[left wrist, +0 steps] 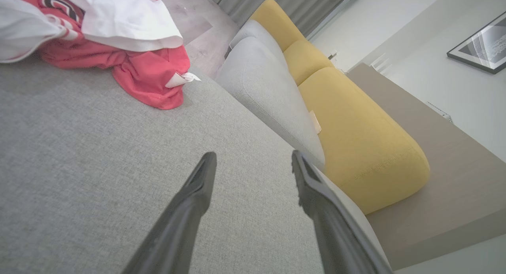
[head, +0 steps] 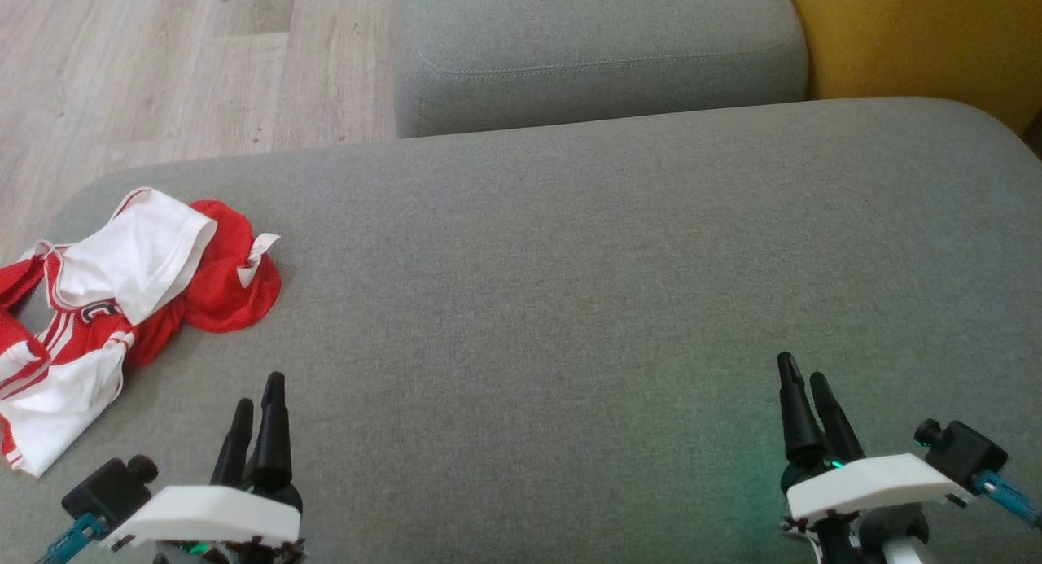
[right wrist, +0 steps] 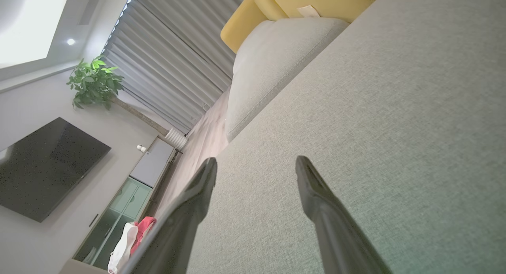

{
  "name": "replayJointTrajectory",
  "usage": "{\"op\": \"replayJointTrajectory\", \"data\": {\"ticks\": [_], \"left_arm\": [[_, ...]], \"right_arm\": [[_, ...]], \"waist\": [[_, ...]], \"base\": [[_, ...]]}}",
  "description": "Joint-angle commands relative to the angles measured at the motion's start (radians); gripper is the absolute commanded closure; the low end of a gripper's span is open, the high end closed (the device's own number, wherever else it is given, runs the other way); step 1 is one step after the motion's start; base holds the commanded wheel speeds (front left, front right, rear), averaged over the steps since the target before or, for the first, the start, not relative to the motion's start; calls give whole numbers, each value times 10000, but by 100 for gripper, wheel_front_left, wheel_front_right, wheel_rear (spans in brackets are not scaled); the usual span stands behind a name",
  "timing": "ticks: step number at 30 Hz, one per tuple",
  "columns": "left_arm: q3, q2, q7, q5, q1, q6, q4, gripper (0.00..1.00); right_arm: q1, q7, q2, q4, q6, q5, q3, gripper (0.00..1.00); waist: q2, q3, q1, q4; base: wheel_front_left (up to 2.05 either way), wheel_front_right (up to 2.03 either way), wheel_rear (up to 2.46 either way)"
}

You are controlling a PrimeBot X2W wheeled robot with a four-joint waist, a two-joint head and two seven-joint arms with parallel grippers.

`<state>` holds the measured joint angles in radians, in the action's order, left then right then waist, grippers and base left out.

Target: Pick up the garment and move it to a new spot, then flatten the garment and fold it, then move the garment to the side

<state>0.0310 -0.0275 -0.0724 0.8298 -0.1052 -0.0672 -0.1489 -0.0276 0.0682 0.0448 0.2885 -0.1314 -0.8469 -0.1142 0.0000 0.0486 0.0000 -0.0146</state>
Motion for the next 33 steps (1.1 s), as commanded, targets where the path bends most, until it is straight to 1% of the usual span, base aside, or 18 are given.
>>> {"op": "replayJointTrajectory", "data": {"ticks": [1, 12, 20, 27, 33], "left_arm": [[-91, -129, -128, -333, 280, 69, 459, 0], [73, -146, -450, -1577, 208, 279, 697, 0], [199, -157, -655, -2400, 176, 353, 927, 0], [447, -171, -889, -3393, 145, 484, 1188, 0], [556, -180, -1063, -4160, 100, 490, 1365, 0]], "right_arm": [[540, 155, 69, -388, 4, 339, -211, 0], [523, 480, 40, -536, 5, 1708, -525, 0], [560, 686, 38, -613, 5, 2509, -780, 0], [613, 923, 40, -717, 5, 3463, -1045, 0], [642, 1099, 42, -874, 6, 4198, -1289, 0]], "waist": [[0, 9, 0, -7], [0, 3, 0, -57], [0, 2, 0, -67], [0, 52, 0, -84], [0, 102, 0, -70]], "base": [[0, 0, 0], [0, 0, 0], [0, 0, 0], [0, 0, 0], [0, 0, 0]]}}
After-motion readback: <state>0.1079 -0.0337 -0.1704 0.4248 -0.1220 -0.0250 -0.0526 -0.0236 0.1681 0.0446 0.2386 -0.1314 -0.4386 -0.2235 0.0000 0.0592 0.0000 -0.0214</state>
